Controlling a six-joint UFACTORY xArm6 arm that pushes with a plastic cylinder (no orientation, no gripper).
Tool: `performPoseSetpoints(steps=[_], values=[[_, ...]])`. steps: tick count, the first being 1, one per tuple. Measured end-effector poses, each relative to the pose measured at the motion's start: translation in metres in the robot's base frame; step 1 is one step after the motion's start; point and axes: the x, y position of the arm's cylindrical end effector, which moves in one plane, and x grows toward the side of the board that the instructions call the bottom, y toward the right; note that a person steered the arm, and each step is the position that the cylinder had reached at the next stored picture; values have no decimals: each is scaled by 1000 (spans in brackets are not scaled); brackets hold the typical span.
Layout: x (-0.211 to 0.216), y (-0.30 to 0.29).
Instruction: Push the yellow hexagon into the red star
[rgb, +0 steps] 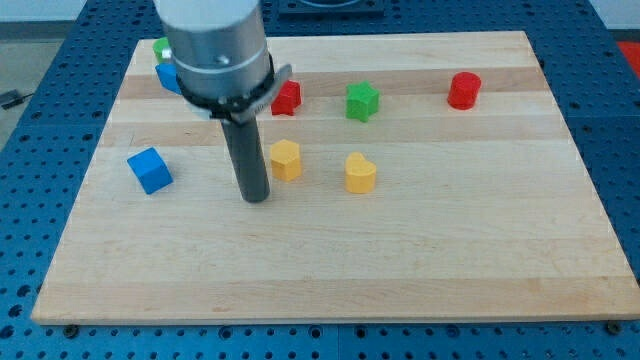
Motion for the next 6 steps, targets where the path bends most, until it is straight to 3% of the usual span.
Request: performPoseSetpoints(steps=[2, 5, 6], values=[[-5, 41], [-72, -32], [-50, -33]])
